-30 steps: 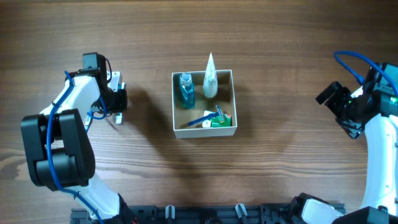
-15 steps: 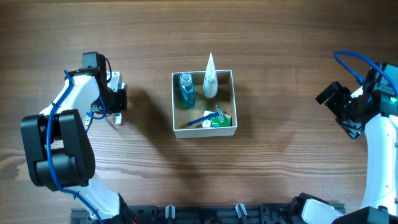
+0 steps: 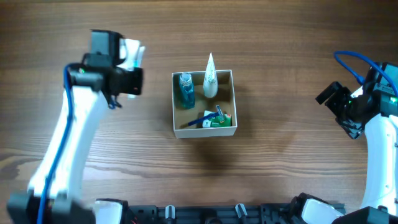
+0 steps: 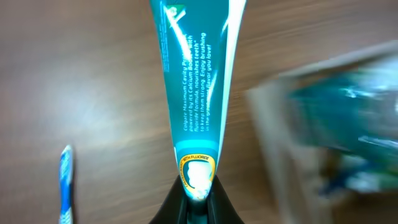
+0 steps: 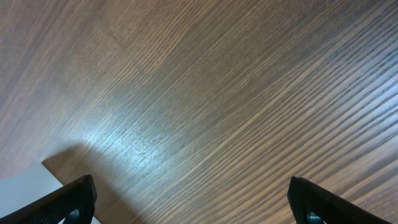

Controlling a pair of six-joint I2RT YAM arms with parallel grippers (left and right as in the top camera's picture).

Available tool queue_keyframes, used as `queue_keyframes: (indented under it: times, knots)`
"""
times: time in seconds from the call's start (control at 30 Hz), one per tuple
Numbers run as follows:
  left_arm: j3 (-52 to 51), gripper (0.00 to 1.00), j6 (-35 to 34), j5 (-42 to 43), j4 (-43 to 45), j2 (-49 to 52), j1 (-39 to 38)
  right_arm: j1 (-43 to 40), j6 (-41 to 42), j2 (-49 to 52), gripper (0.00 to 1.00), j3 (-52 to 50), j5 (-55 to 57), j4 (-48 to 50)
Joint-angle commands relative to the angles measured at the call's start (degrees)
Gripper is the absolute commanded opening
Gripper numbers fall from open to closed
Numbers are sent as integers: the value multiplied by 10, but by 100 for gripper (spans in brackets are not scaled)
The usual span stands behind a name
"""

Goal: Pack container
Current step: 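Carry the toothpaste tube over the box and release it inside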

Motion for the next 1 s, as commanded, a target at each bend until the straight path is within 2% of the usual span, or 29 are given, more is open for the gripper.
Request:
queue_keyframes:
  times: [0.0,0.1,0.27,0.67,0.8,0.87,0.93,0.97]
  knots:
    - [9,4,54,7,-3,-64,-93,-1,-8,-3,100,-3,-9,2]
    - [9,4,101,7,-3,-83,-188,-1,-8,-3,100,-3,-9,6]
    - [9,4,169,7,-24,-54,-275,-1,-8,-3,100,-3,-9,6]
    - [9,6,171,5,-16,82,-290,-1,-8,-3,100,-3,-9,7]
    - [9,14,170,5,-17,111,-290,-1,-8,-3,100,-3,-9,7]
    - [9,24,170,4,-17,116,-290,-1,-8,-3,100,-3,-9,7]
    - [9,48,170,-3,-17,116,-290,-1,-8,-3,100,-3,-9,7]
    - [10,55,165,-9,-18,112,-290,-1,-8,-3,100,-3,-9,6]
